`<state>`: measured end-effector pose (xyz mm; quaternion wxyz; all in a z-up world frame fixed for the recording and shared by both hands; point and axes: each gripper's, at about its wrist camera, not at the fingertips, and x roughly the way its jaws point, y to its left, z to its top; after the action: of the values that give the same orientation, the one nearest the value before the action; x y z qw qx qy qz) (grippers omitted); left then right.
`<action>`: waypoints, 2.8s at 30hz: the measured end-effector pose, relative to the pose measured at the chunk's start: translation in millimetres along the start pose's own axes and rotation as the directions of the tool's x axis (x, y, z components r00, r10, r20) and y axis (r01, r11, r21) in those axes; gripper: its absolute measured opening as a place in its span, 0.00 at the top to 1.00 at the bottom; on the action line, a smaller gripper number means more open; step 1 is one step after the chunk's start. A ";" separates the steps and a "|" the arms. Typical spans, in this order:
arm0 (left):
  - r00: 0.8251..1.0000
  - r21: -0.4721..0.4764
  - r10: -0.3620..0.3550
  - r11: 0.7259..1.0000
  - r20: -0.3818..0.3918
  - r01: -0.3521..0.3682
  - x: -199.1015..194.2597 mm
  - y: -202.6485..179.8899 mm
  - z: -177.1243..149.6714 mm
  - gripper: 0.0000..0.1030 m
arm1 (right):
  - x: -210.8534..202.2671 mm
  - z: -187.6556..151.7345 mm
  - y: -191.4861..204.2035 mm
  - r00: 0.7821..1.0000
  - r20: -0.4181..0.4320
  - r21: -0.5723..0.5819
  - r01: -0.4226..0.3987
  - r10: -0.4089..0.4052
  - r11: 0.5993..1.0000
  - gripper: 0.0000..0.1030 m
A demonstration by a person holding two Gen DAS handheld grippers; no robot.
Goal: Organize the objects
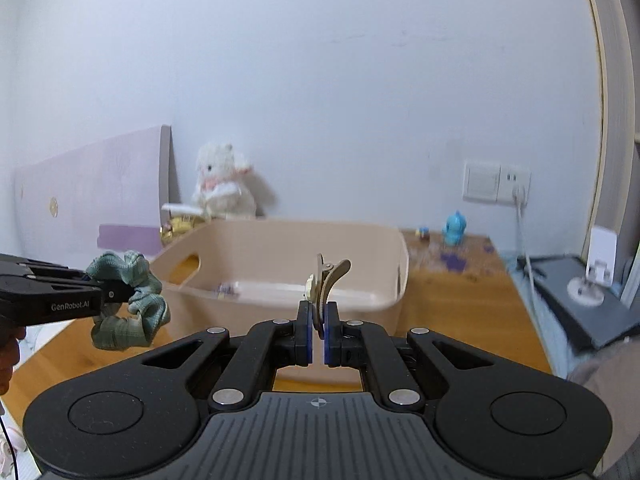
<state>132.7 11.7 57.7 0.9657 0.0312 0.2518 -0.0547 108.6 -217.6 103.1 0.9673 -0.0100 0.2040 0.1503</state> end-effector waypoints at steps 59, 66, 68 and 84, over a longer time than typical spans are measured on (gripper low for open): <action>0.971 0.039 0.081 0.996 -0.224 -0.074 52.0 -16.0 40.0 0.10 | 51.4 38.7 6.2 0.962 -0.268 -0.029 0.052 -0.058 0.998 0.00; 0.974 0.031 0.064 0.998 -0.216 -0.058 10.1 -17.3 27.0 0.10 | 23.3 25.8 11.6 0.964 -0.258 -0.027 0.059 -0.064 0.998 0.00; 0.975 0.036 0.068 0.997 -0.210 -0.061 -1.7 -17.8 23.9 0.10 | 16.3 22.0 12.6 0.962 -0.266 -0.020 0.056 -0.059 0.998 0.00; 0.985 -0.011 0.067 0.998 -0.162 -0.070 -82.5 -13.7 -4.7 0.10 | -50.7 -5.2 19.1 0.954 -0.284 -0.025 0.093 -0.097 0.995 0.00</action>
<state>57.3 5.9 93.6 0.9437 0.0361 0.3285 -0.0167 56.7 -214.3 119.3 0.9339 -0.0468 0.3396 0.1018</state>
